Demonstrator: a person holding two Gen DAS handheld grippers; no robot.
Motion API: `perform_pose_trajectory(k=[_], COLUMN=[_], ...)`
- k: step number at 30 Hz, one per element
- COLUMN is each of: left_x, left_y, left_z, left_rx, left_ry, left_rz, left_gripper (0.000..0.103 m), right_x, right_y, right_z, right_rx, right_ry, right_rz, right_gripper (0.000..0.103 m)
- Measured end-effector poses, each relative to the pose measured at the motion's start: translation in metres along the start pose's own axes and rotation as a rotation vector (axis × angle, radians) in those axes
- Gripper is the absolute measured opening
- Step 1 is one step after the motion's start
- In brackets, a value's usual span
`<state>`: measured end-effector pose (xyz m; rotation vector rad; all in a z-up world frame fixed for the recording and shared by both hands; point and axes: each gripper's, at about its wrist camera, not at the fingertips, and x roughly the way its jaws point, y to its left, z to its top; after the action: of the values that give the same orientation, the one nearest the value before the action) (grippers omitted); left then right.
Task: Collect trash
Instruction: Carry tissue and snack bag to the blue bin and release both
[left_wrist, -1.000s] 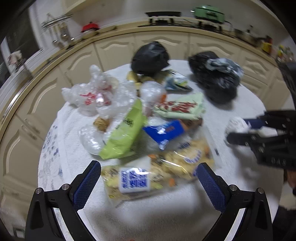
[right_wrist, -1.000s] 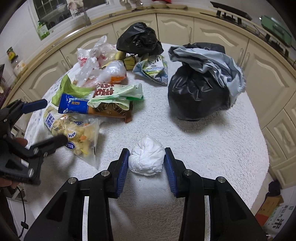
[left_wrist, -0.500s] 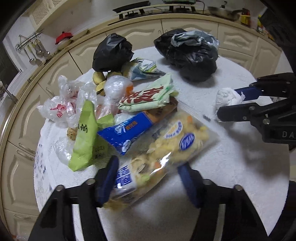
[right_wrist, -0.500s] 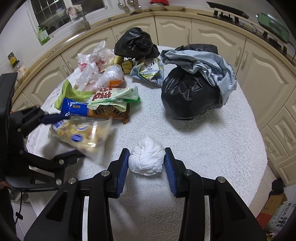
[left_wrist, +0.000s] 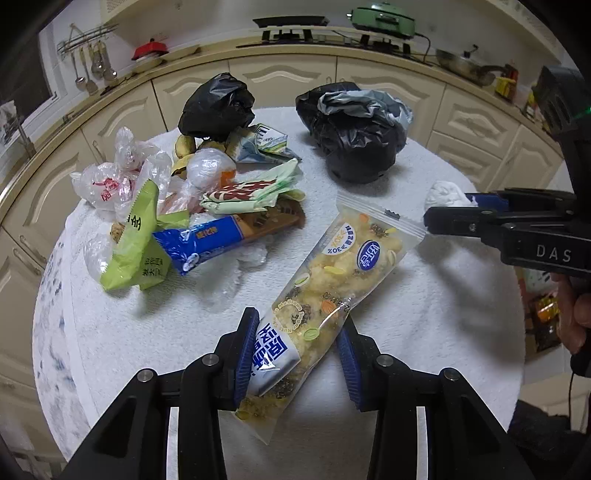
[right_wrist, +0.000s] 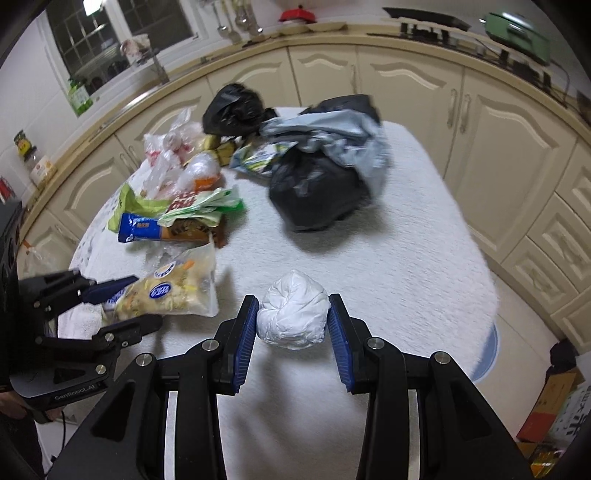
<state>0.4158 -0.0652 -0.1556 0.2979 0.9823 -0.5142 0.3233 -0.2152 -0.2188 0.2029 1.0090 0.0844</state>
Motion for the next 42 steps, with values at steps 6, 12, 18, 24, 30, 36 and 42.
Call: perform_pose_trajectory(k=[6, 12, 18, 24, 30, 36, 42], left_x=[-0.013, -0.029, -0.027, 0.023, 0.107, 0.214, 0.315], left_y=[-0.014, -0.052, -0.104, -0.162, -0.211, -0.246, -0.268], left_z=[0.006, 0.027, 0.069, 0.128, 0.173, 0.203, 0.235], left_rx=[-0.106, -0.098, -0.052, -0.012, -0.028, -0.033, -0.005], left_ry=[-0.05, -0.118, -0.151, -0.109, 0.025, 0.186, 0.324], left_rz=[-0.087, -0.156, -0.284, -0.361, -0.419, -0.394, -0.339], left_gripper=[0.036, 0.036, 0.036, 0.036, 0.036, 0.036, 0.038], right_x=[-0.027, -0.063, -0.094, -0.1, -0.076, -0.027, 0.028], right_y=[-0.036, -0.087, -0.163, -0.241, -0.31, -0.372, -0.416], right_z=[-0.007, -0.017, -0.034, -0.047, -0.059, -0.069, -0.075], right_rx=[0.069, 0.157, 0.283, 0.385, 0.486, 0.601, 0.655], right_ry=[-0.053, -0.118, -0.162, -0.164, -0.131, -0.068, 0.008], right_rz=[-0.009, -0.049, -0.13, -0.219, -0.238, -0.193, -0.16], right_gripper=[0.038, 0.039, 0.039, 0.039, 0.039, 0.039, 0.041])
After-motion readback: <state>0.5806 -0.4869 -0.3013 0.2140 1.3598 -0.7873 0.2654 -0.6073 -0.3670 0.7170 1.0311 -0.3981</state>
